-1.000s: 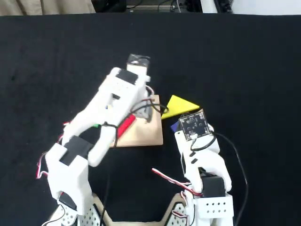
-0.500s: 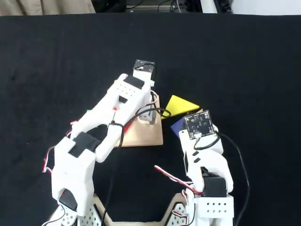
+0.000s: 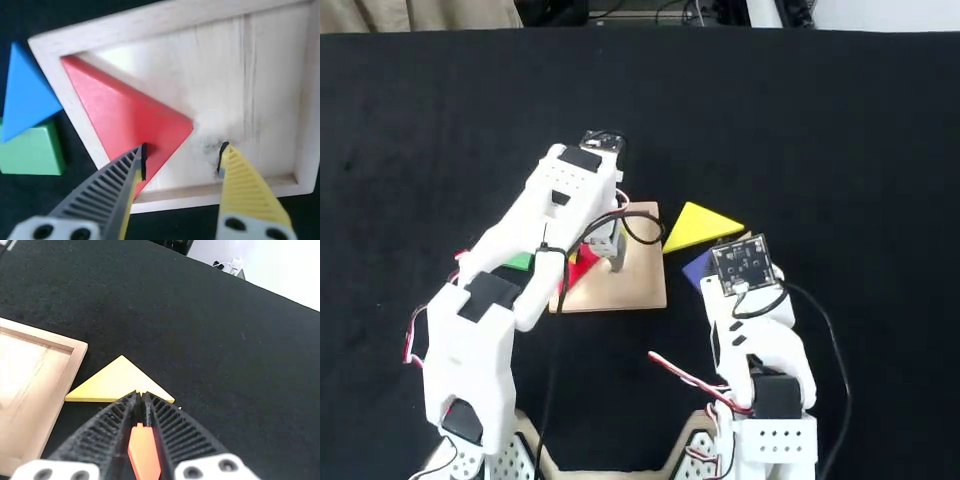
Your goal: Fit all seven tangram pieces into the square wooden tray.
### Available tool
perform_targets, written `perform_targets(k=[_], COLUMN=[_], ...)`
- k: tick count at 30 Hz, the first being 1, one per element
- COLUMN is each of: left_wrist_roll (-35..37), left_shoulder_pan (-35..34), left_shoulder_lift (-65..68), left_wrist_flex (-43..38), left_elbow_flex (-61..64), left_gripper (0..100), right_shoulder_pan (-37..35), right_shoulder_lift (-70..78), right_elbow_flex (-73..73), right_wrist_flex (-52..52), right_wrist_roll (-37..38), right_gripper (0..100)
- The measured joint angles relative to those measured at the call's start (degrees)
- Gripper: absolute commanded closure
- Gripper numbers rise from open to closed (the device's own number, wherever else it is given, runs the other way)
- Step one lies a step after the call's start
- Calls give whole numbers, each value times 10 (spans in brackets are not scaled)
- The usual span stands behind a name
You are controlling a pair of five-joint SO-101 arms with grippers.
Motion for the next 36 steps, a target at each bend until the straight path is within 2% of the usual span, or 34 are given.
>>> perform_targets(k=[4, 10, 13, 17, 20, 25, 28, 32, 36], left_wrist_roll=[-3, -4, -4, -4, -11, -63, -83, -107, -126], left_shoulder_pan=[0, -4, -42, -115, -132, -133, -167, -255, -320], left_shoulder_lift=[-9, -98, -145, -228, -325, -529, -634, -734, -827], left_wrist_flex=[28, 156, 193, 204, 206, 207, 179, 82, -81], left_elbow_flex=[-33, -190, -239, -224, -178, -65, 29, 204, 427], left_gripper=[745, 747, 747, 747, 748, 748, 748, 748, 748], right_shoulder_pan=[0, 2, 2, 2, 2, 2, 2, 2, 2], right_shoulder_lift=[0, 0, 0, 0, 0, 0, 0, 0, 0], right_elbow_flex=[0, 0, 0, 0, 0, 0, 0, 0, 0], right_wrist_flex=[0, 0, 0, 0, 0, 0, 0, 0, 0], right_wrist_roll=[0, 0, 0, -4, -29, -43, -45, -45, -45], right_gripper=[986, 986, 986, 986, 986, 986, 986, 986, 986])
